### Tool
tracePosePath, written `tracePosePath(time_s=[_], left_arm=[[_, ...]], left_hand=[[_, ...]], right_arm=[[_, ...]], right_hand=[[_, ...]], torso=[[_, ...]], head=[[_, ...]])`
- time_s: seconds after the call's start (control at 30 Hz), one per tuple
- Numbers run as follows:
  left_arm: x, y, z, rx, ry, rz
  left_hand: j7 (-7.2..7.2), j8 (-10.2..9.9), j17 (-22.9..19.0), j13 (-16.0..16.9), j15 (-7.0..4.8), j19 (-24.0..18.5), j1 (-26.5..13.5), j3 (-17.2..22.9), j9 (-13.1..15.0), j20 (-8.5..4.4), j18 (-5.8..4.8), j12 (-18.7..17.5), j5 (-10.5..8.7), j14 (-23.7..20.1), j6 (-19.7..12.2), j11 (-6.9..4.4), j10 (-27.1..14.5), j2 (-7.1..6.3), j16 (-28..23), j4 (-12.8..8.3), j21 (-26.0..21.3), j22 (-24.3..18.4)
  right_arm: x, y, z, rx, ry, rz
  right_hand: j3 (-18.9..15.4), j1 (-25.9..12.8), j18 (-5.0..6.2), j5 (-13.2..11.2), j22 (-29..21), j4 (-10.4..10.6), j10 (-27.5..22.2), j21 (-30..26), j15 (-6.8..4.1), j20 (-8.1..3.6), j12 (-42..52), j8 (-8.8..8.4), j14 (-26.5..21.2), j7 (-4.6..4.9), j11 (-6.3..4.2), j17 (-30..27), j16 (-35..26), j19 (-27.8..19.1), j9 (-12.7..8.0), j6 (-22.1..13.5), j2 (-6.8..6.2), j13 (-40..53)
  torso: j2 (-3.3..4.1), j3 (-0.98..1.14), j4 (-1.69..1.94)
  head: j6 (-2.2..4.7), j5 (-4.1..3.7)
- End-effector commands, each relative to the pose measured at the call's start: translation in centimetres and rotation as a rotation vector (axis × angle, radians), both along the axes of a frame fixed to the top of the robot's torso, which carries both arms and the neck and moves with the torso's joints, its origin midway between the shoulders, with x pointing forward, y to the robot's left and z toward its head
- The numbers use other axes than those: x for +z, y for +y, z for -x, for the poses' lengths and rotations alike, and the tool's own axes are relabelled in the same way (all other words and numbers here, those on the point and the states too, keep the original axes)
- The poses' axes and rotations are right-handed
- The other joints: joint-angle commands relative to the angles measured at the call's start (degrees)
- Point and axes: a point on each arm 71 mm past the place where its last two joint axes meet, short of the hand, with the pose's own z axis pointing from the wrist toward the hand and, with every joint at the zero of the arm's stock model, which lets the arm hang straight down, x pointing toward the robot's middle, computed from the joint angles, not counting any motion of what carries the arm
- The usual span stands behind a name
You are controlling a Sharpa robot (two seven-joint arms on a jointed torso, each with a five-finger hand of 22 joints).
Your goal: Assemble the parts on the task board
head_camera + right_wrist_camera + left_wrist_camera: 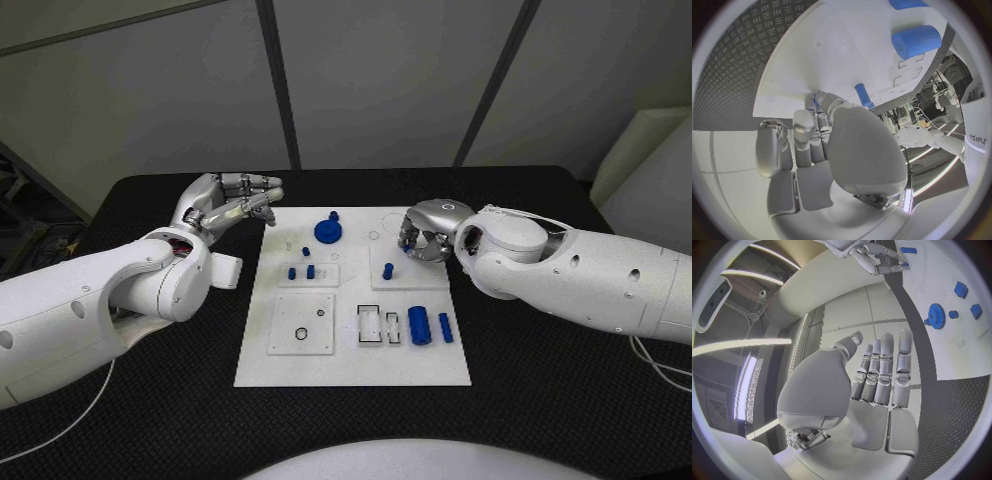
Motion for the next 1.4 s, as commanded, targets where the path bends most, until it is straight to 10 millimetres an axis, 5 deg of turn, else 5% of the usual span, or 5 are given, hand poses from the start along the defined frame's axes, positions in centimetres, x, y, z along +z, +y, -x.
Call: tracePosePath(time_s=[0.03,0.83,1.03,1.4], left_arm=[[0.1,0.0,-0.1,0.012,0.0,0.001],[-0.2,0.1,-0.3,0.023,0.019,0.014],[-0.3,0.1,-0.3,0.026,0.022,0.018],[-0.5,-0.5,-0.5,0.016,0.026,0.025]], left_hand=[[0.37,0.17,-0.1,0.01,0.19,-0.04,0.06,-0.23,-0.08,0.03,-1.49,0.3,-0.05,-0.35,-0.17,0.02,-0.45,0.5,-0.38,0.13,-0.31,-0.05],[0.92,-0.02,-0.93,-0.46,0.53,-0.16,0.55,0.03,-0.53,0.24,-1.49,0.96,0.05,-1.11,-1.26,0.47,-2.13,1.38,-1.44,-0.06,-1.49,-1.1],[0.97,-0.01,-1.06,-0.54,0.57,-0.23,0.64,0.09,-0.57,0.26,-1.5,1.05,0.04,-1.24,-1.35,0.53,-2.29,1.42,-1.63,-0.14,-1.64,-1.22],[1.03,-0.01,-1.21,-0.64,0.64,-0.31,0.67,0.11,-0.62,0.3,-1.51,1.14,0.03,-1.38,-1.48,0.59,-2.49,1.43,-1.83,-0.19,-1.81,-1.36]], right_arm=[[-0.6,-0.1,0.1,-0.009,0.025,0.055],[1.8,-0.8,1.7,0.018,-0.157,-0.118],[3.1,-0.9,2.5,0.03,-0.186,-0.177],[4.3,2.9,4.8,0.127,-0.14,-0.271]], right_hand=[[0.04,0.08,-1.14,-0.15,2.53,-0.59,0.72,0.35,-0.53,-0.2,0.12,0.45,3.02,-0.06,-0.02,0.12,0.37,0.32,0.17,0.79,0.59,0.16],[1.29,-1.65,-1.33,2.08,3.69,-2.2,2.14,1.25,-0.89,-0.45,-0.64,0.35,2.65,-0.21,-0.3,-0.27,0.82,0.49,0.65,1.96,0.76,0.34],[1.4,-1.81,-1.33,2.41,3.76,-2.35,2.24,1.31,-0.93,-0.48,-0.72,0.32,2.62,-0.18,-0.3,-0.27,0.92,0.5,0.7,2.03,0.64,0.36],[1.39,-2.25,-1.35,2.25,3.89,-2.34,2.41,1.41,-0.98,-0.53,-0.82,0.32,2.59,-0.11,-0.28,-0.21,1.11,0.52,0.78,2.21,0.59,0.39]], torso=[[0.05,-0.04,0.01],[-0.07,0.13,0.07],[-0.02,0.0,-0.05],[-0.03,-0.12,0.09]], head=[[-0.16,-0.07],[-0.15,-0.33],[-0.01,-0.3],[0.18,0.46]])
